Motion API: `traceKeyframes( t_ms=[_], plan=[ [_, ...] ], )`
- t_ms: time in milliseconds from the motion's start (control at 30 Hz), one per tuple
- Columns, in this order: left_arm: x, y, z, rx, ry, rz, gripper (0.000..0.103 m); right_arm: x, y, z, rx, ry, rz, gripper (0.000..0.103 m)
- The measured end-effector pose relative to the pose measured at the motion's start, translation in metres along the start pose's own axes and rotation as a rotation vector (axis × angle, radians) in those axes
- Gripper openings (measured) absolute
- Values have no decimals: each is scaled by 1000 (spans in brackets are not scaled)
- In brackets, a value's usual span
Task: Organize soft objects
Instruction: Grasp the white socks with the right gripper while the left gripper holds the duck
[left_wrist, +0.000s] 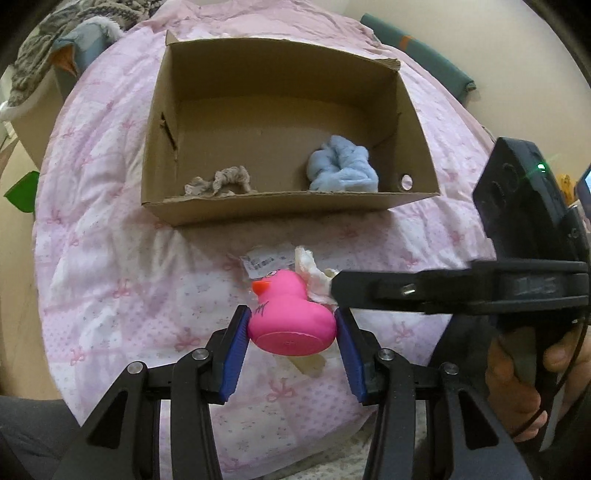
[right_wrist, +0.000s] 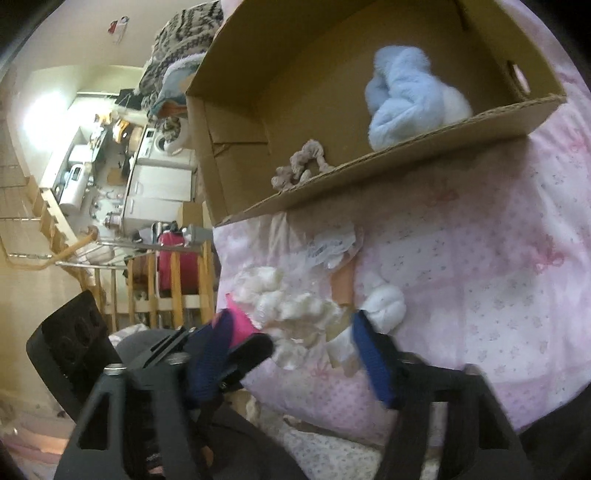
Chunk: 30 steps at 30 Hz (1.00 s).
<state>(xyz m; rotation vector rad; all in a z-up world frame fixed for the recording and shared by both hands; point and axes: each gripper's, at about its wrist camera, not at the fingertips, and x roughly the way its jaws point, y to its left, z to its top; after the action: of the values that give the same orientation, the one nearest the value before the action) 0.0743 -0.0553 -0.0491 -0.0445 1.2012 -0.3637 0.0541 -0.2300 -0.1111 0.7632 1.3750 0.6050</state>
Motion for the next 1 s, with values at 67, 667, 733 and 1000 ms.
traceKeyframes(
  t_ms=[67, 667, 733, 1000],
  plan=[
    [-1, 1, -1, -6, -2, 0, 43, -1, 0, 2, -3, -18, -29, 33],
    [1, 31, -1, -114, 22, 49, 43, -21, 13, 3, -147, -166, -231, 2],
    [3, 36, -1, -128, 29, 71, 43, -28, 8, 6, -120, -193, -228, 2],
    [-15, 20, 2, -90, -47, -55, 43, -18, -8, 10, 9, -97, -8, 68]
  ],
)
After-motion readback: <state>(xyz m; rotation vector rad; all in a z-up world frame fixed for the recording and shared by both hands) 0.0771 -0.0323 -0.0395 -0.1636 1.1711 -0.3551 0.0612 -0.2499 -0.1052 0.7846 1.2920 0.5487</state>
